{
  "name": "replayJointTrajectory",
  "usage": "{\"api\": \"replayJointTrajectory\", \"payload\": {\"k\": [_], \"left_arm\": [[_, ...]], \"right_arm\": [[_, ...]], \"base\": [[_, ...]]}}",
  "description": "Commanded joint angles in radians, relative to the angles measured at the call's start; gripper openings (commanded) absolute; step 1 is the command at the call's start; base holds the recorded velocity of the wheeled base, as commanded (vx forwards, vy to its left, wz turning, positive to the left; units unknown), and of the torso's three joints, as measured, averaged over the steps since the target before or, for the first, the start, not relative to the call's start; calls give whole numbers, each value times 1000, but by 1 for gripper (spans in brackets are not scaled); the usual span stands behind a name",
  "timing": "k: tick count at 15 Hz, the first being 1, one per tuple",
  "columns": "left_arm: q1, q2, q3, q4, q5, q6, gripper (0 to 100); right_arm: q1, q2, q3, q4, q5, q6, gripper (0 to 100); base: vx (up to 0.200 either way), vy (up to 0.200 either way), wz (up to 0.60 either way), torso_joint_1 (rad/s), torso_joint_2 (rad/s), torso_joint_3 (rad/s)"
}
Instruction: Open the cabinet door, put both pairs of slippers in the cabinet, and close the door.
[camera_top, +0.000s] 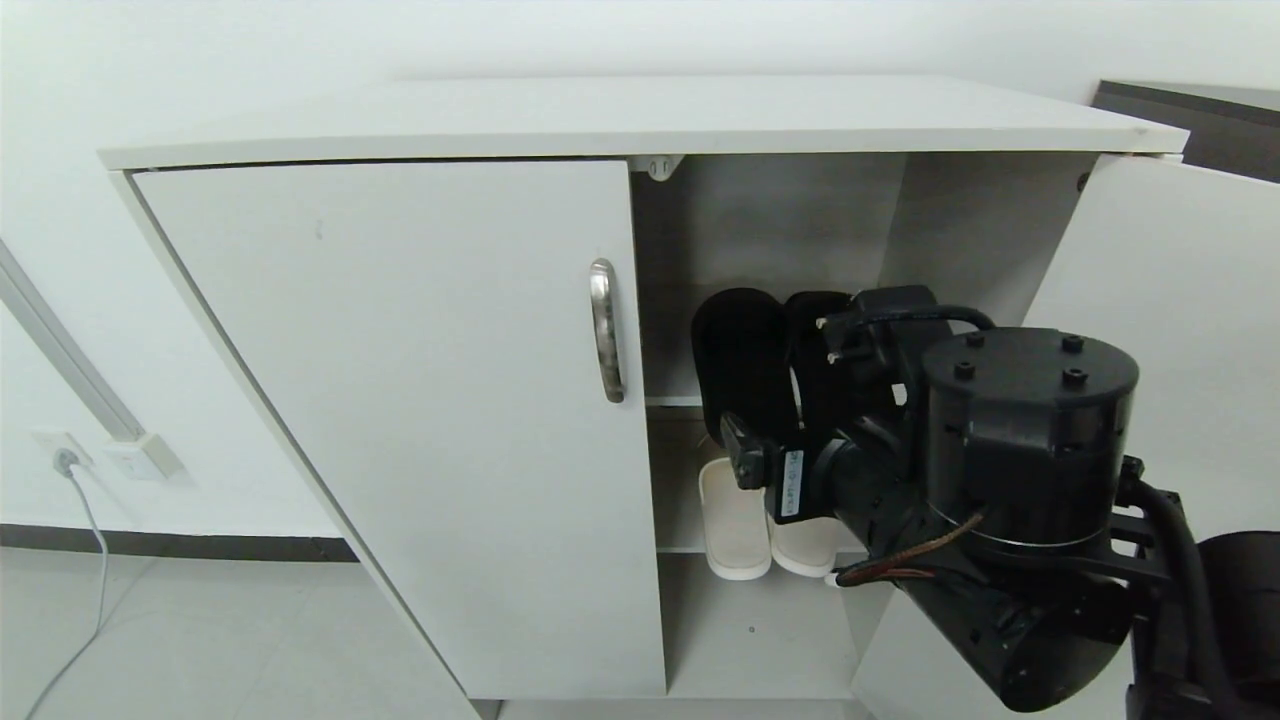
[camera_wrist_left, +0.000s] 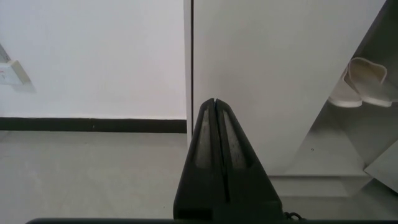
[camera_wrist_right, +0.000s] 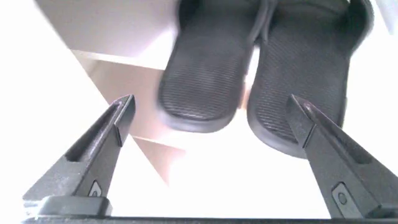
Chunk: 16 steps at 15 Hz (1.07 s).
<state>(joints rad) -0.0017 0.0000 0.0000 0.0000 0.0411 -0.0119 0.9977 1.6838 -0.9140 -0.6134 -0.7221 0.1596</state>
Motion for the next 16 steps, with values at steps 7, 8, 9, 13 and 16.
{"api": "replayJointTrajectory", "payload": {"k": [7,8,9,13,16], "left_arm": [[0,0,0,0,0,-2,0],[0,0,0,0,0,-2,0],[0,0,0,0,0,-2,0],[0,0,0,0,0,-2,0],[0,0,0,0,0,-2,0]], "right_arm": [[7,13,49,-9,6,1,0],[7,19,46,-11,6,1,0],[7,22,46,-11,6,1,0],[7,43,41,-12,6,1,0],[6,42,41,-17,6,1,0]], "base": [[0,0,0,0,0,0],[0,0,0,0,0,0],[0,0,0,0,0,0],[-50,0,0,1,1,1],[-200,0,0,5,2,4]]}}
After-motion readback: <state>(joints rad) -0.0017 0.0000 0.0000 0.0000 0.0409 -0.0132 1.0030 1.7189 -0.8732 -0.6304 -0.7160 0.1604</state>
